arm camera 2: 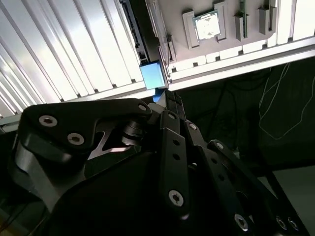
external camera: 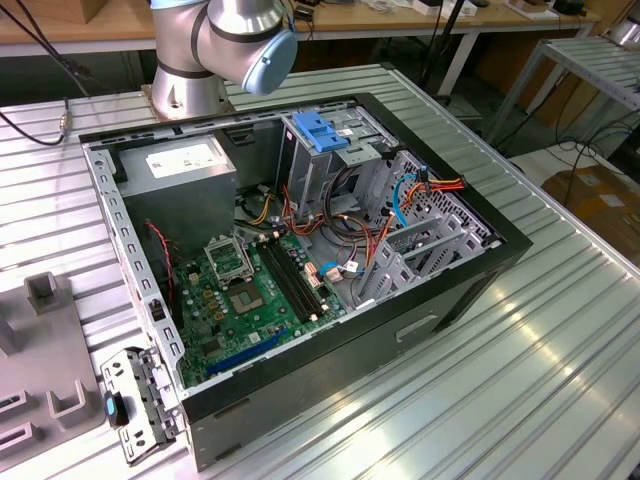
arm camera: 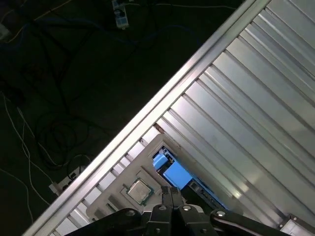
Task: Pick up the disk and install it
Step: 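Pick up the disk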
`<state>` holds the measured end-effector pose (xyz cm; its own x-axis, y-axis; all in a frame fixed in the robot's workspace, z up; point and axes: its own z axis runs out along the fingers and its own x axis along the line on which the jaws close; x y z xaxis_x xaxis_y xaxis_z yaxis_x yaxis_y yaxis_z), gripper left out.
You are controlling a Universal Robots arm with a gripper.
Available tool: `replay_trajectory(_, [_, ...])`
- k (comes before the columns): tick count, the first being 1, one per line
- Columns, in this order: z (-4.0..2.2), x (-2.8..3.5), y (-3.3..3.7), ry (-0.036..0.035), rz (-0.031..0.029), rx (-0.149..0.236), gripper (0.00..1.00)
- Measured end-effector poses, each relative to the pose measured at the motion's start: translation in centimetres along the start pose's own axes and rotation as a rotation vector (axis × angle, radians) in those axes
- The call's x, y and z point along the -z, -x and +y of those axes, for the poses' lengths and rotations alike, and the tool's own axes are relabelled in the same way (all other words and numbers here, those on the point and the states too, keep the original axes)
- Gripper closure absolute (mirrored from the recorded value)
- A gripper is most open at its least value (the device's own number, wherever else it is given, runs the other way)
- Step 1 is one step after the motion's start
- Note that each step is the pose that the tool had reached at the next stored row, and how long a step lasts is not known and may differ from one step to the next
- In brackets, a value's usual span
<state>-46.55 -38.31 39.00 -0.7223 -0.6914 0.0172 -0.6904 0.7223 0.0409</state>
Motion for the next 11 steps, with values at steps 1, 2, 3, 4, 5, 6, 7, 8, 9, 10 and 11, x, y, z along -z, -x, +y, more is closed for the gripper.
replay_trajectory(1, [0.0, 0.0, 0.0, -0.0001, 0.0004, 0.009, 0.89])
replay_trajectory(2, [0.0, 0.0, 0.0, -0.0005, 0.0013, 0.031, 0.89])
replay_trajectory(3, [0.0, 0.0, 0.0, -0.0008, 0.0019, 0.047, 0.89])
replay_trajectory(4, [0.0, 0.0, 0.0, -0.0014, 0.0021, 0.059, 0.89])
replay_trajectory(5, [0.0, 0.0, 0.0, -0.0015, 0.0023, 0.066, 0.89])
replay_trajectory(6, [0.0, 0.0, -0.01, -0.0017, 0.0027, 0.075, 0.89])
replay_trajectory(7, [0.0, 0.0, -0.01, -0.0019, 0.0031, 0.085, 0.89])
replay_trajectory(8, [0.0, 0.0, -0.01, -0.002, 0.0036, 0.096, 0.89])
replay_trajectory(9, [0.0, 0.0, 0.0, -0.0023, 0.0042, 0.11, 0.89])
replay_trajectory(10, [0.0, 0.0, -0.01, -0.0025, 0.0046, 0.121, 0.89])
replay_trajectory(11, [0.0, 0.0, -0.01, -0.0027, 0.0053, 0.139, 0.89])
